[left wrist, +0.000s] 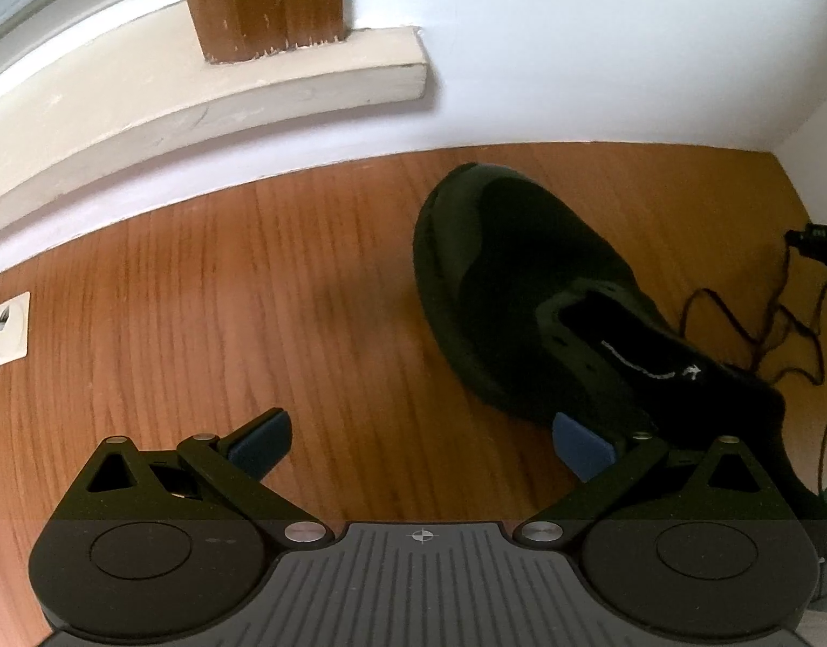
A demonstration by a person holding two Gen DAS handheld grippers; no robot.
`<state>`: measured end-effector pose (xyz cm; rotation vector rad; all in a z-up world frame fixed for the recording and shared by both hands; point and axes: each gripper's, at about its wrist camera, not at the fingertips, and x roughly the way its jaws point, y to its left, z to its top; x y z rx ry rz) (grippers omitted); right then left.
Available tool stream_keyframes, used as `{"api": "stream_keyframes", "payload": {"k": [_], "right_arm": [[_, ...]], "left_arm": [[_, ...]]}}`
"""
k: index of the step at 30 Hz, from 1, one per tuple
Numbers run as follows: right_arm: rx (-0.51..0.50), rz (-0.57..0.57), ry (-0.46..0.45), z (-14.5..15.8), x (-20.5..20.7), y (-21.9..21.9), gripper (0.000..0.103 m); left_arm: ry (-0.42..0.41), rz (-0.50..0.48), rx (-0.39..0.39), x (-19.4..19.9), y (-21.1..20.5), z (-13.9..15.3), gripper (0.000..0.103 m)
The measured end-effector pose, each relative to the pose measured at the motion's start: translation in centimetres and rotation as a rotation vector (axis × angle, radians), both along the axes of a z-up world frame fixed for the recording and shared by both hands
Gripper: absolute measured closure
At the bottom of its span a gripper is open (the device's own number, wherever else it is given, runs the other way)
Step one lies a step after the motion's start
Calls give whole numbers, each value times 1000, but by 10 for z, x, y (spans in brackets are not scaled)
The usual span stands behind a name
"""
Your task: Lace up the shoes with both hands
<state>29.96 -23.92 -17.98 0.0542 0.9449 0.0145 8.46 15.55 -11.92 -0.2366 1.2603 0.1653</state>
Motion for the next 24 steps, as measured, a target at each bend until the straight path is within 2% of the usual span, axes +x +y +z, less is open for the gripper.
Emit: {"api": "stream_keyframes", "payload": {"k": [5,7,8,9,14,17,24], "right_arm": [[4,0,18,-4,4,0,77],[5,4,19,-4,4,0,81],[6,8,20,-4,5,0,91],[7,13,23,-3,5,0,96],[62,11,22,-5,4,-6,100],[104,31,-20,-1,-3,-5,101],[207,95,-135,41,-33,0,101]], "left_arm": [[9,-7,1,3,1,-1,0],[10,-10,0,3,2,-1,0],[11,-11,0,4,1,-1,0],[12,-13,0,4,0,-2,0],[8,-18,-3,6,-3,-3,0],[3,-19,-5,6,-5,-4,0],[-10,-19,-10,6,-7,-1,0]]}}
